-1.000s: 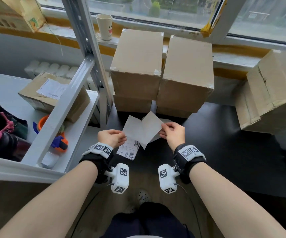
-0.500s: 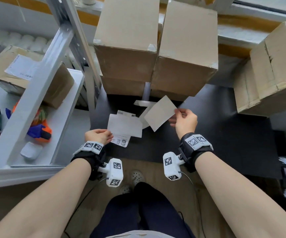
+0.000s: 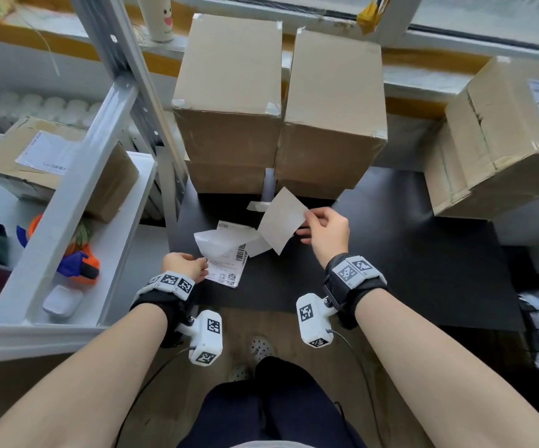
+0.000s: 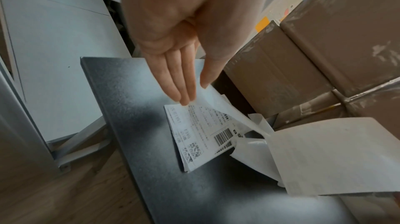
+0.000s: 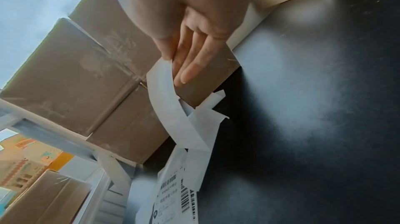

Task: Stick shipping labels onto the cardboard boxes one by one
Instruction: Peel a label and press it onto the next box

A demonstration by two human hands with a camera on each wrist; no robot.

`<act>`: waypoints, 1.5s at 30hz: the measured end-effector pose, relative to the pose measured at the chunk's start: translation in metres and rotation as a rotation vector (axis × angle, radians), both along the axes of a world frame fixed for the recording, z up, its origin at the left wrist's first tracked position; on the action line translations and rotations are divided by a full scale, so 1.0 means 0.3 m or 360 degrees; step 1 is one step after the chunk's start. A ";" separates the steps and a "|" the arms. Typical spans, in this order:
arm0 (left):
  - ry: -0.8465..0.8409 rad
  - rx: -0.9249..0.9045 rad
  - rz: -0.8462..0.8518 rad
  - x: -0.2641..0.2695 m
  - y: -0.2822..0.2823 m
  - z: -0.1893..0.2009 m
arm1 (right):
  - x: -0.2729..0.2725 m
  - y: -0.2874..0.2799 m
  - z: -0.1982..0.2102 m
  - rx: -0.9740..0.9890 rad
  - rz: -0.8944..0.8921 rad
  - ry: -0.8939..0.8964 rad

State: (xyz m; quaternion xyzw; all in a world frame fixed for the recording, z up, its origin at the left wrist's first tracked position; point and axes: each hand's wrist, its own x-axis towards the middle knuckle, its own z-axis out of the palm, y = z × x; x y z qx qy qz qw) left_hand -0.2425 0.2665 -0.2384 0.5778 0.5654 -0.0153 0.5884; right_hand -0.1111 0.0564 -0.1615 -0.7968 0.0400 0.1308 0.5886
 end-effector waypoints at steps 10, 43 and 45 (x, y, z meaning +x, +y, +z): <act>0.0285 0.0625 -0.1018 -0.024 -0.033 0.121 | -0.058 0.004 0.028 -0.0259 0.0240 -0.0236; -0.0233 -0.0214 -0.0738 0.159 -0.047 0.417 | -0.160 0.020 0.196 -0.0266 0.0640 -0.0418; -0.0264 -0.0170 -0.0698 0.155 -0.048 0.389 | -0.162 0.006 0.168 -0.0290 0.0657 -0.0382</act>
